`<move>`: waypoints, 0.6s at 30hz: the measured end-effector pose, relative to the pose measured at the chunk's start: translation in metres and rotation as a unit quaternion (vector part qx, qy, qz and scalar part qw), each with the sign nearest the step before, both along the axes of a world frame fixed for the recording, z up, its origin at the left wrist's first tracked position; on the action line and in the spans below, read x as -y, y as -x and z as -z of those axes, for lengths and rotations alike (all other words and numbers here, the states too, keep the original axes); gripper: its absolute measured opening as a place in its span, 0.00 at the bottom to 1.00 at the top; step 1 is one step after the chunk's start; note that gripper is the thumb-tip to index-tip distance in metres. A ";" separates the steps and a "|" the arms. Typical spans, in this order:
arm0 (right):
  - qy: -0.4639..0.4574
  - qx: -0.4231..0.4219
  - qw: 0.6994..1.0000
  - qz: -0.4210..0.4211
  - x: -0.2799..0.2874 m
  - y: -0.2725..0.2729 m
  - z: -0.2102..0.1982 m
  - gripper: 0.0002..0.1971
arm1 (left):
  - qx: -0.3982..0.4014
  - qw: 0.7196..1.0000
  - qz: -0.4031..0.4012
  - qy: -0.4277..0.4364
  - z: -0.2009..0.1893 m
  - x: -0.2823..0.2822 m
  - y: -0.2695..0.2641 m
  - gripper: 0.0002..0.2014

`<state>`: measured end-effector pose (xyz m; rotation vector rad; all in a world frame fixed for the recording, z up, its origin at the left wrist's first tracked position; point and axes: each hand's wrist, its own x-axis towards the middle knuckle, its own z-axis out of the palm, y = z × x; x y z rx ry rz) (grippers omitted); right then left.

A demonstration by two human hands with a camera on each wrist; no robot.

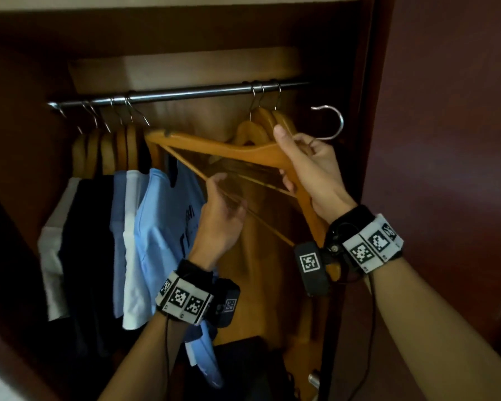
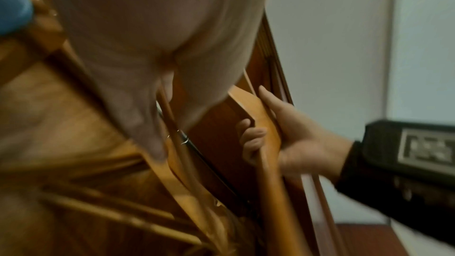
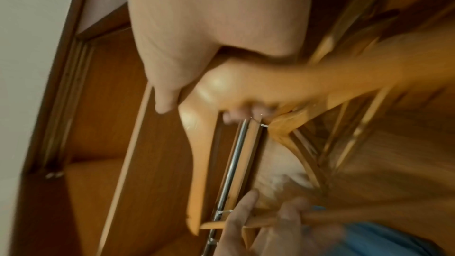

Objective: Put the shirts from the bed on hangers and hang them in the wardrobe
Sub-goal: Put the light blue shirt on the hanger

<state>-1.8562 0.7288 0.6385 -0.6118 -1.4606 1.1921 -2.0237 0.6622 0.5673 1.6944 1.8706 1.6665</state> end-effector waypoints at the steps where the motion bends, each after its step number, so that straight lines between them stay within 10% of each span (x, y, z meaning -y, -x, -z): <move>1: -0.002 -0.003 1.000 0.017 0.005 -0.003 -0.002 0.26 | -0.011 1.000 -0.021 0.015 -0.001 0.007 -0.007 0.26; 11: 0.016 -0.004 0.998 0.056 0.056 -0.089 0.000 0.20 | -0.131 0.949 -0.251 -0.137 -0.024 0.083 -0.088 0.46; 18: 0.006 0.003 0.994 0.111 0.100 -0.174 0.026 0.29 | -0.214 0.965 -0.128 -0.080 -0.012 0.120 -0.202 0.39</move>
